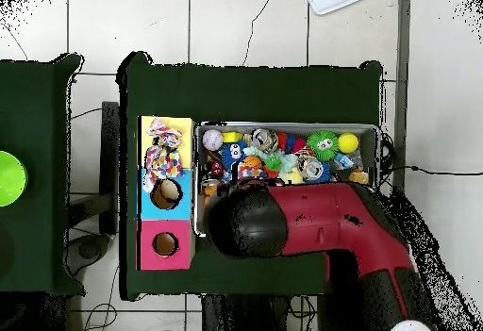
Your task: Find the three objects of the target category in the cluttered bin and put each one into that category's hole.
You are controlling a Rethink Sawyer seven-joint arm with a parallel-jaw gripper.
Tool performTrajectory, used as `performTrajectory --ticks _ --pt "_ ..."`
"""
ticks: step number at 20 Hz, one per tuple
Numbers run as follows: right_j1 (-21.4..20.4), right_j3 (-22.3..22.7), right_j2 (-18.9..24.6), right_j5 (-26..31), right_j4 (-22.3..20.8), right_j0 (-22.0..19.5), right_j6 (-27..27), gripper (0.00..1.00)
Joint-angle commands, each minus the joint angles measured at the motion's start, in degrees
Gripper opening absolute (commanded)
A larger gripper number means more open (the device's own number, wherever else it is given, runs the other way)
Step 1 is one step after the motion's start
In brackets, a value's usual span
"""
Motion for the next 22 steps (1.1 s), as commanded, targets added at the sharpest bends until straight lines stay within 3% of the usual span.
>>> performTrajectory --ticks 1,7,12,22 --pt "-4.5 -0.1 -4.3 10.1 4.8 2.5 10.7 0.0" --pt "-4.2 -4.2 -5.3 11.7 7.3 7.6 15.5 0.0" --pt "-1.6 -8.4 -7.4 12.7 8.0 13.5 23.1 0.0" --pt "5.8 -13.8 -12.4 7.8 8.1 23.1 32.3 0.0"
